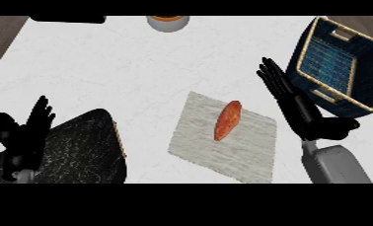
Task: Pick the sweet potato from the placemat and place it in the basket
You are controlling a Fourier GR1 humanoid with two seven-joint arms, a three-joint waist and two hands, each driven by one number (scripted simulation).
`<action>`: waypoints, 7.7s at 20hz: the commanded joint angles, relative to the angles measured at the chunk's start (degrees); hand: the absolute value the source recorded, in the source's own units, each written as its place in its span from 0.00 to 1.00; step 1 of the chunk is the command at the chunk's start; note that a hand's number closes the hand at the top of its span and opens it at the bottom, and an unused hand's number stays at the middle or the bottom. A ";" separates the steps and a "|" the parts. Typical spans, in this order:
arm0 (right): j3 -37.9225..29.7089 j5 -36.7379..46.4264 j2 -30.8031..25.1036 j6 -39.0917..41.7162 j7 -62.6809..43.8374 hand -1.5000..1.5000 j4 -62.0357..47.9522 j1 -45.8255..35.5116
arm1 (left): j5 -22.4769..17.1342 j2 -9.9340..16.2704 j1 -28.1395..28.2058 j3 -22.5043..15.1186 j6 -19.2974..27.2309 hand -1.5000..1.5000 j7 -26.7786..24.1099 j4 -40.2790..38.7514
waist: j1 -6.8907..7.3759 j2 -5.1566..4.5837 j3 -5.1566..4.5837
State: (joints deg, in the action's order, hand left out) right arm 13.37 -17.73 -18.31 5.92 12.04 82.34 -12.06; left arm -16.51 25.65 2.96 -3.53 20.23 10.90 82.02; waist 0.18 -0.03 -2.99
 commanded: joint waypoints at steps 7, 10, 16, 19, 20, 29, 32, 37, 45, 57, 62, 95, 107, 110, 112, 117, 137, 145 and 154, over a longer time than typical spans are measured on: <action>-12.30 -4.08 15.79 -22.80 2.02 1.00 0.78 -6.94 | 5.68 4.16 -8.59 -3.23 -5.06 0.50 -7.87 5.42 | -7.09 2.61 5.37; 4.28 -3.97 18.02 -34.54 -1.68 1.00 -6.94 -14.37 | 9.03 5.16 -14.63 -8.48 -10.30 0.50 -11.73 8.39 | 3.04 -0.66 2.99; 10.72 10.57 18.25 -59.04 -11.15 0.00 -16.43 -26.61 | 10.29 4.14 -15.14 -9.30 -10.41 0.50 -12.82 6.34 | 1.86 0.17 2.55; 12.95 16.98 10.51 -60.34 -22.30 0.00 -23.56 -30.28 | 9.25 4.96 -14.79 -7.89 -10.49 0.50 -11.68 6.51 | 1.04 0.99 2.22; 14.44 18.52 7.52 -58.07 -25.32 0.00 -26.68 -31.71 | 9.69 4.69 -15.74 -8.22 -10.14 0.50 -10.70 6.00 | 0.51 0.84 2.14; 28.41 20.17 -0.91 -22.57 -52.98 0.00 -33.28 -43.57 | 9.20 5.55 -14.66 -7.57 -11.47 0.50 -12.27 5.79 | 1.30 1.59 2.11; 28.79 16.41 -1.68 -10.05 -61.81 0.00 -29.73 -49.21 | 9.77 5.48 -14.89 -6.67 -10.38 0.50 -12.33 4.44 | -0.37 1.58 2.42; 25.15 7.72 -3.98 5.73 -74.25 0.00 -24.17 -55.23 | 9.07 5.12 -12.84 -5.75 -11.34 0.50 -15.02 4.51 | -0.64 0.89 2.82; 23.30 4.45 -6.56 8.63 -82.19 0.00 -18.35 -50.94 | 8.42 5.77 -14.49 -2.85 -13.94 0.50 -14.19 4.60 | -0.43 0.29 2.95; 27.05 7.02 -3.43 9.80 -78.88 0.00 -20.98 -43.19 | 11.22 3.04 -13.66 -3.14 -13.73 0.50 -12.66 7.19 | 0.48 0.09 2.97; 27.46 9.20 -4.97 10.94 -76.41 0.00 -19.14 -37.63 | 12.05 2.68 -14.46 -1.85 -15.70 0.50 -14.75 3.57 | -0.28 0.05 2.96; 17.60 37.55 8.22 7.64 -68.72 0.00 -20.62 -19.98 | 19.47 -4.35 -13.02 4.38 -21.83 0.50 -13.31 6.80 | 0.16 0.01 2.99; 10.43 43.99 13.87 8.26 -67.55 1.00 -21.12 -16.97 | 20.18 -5.14 -13.72 8.70 -25.74 0.50 -11.80 7.82 | 0.05 0.05 2.99; 9.86 45.69 11.21 7.93 -60.18 1.00 -23.50 -15.05 | 21.96 -7.65 -11.96 6.32 -23.87 0.50 -8.98 12.30 | 0.16 0.07 3.01; 10.63 47.07 13.14 8.63 -60.07 1.00 -27.47 -18.71 | 22.70 -7.96 -16.54 7.30 -23.72 0.50 -14.03 2.15 | 0.04 -0.13 2.99; 10.67 50.60 13.82 6.08 -56.81 1.00 -27.82 -18.39 | 21.41 -6.77 -15.10 8.07 -25.55 0.50 -8.53 9.08 | 0.36 0.01 3.01; -29.39 34.97 -44.78 -9.08 1.09 1.00 -44.97 -11.00 | 21.27 -6.51 -12.72 9.10 -24.88 0.50 -11.55 8.61 | -1.53 0.05 3.50; -38.43 25.13 -53.73 5.30 11.75 1.00 -49.70 -21.11 | 22.89 -9.06 -13.39 6.10 -24.03 0.50 -10.25 9.72 | 1.06 -0.33 3.14; -33.32 26.33 -56.17 17.98 3.72 1.00 -51.78 -37.74 | 22.93 -8.84 -16.37 6.62 -25.64 0.50 -12.92 5.36 | 2.39 -0.58 2.98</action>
State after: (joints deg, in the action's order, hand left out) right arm -22.01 8.04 -73.76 19.47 19.22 30.89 -43.21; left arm 6.33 17.37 -12.73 3.50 -5.10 -1.64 87.81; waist 2.01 -0.54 0.03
